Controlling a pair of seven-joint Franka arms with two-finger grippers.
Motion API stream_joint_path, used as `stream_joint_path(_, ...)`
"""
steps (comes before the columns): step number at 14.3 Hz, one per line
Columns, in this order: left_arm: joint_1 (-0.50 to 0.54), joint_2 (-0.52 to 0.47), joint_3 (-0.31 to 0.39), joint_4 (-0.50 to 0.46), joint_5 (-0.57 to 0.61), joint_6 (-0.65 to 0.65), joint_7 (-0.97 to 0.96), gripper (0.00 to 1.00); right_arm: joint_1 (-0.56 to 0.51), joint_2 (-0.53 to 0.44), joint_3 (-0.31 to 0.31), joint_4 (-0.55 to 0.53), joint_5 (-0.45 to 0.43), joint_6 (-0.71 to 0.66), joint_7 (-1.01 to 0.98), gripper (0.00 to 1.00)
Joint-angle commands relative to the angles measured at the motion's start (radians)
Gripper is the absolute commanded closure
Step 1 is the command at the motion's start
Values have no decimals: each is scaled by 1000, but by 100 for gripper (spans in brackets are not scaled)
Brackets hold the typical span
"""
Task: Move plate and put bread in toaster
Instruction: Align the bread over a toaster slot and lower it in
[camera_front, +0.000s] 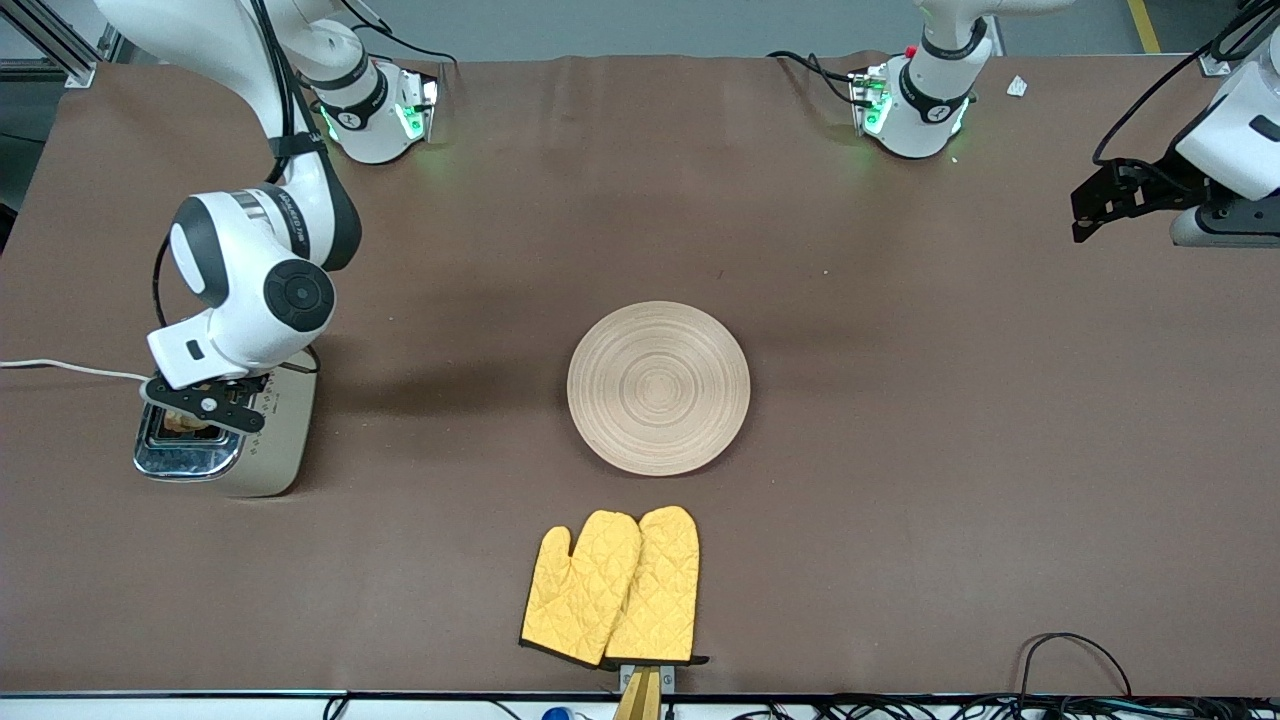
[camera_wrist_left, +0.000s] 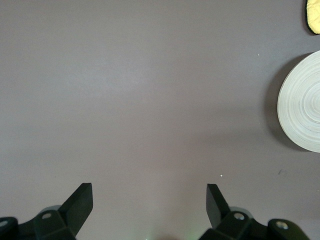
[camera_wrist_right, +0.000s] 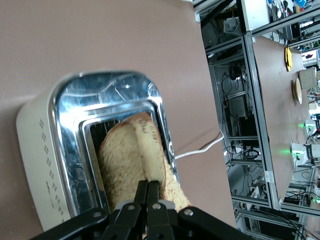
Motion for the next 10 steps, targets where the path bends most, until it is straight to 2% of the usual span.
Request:
stream_joint_path(1, 2, -23, 1, -23, -13, 16, 19, 0, -6, -1, 4, 23, -8, 3, 6, 100)
stream_joint_path(10, 2, -28, 1, -23, -13, 16, 19, 0, -35, 0, 4, 69, 40, 66, -3, 100)
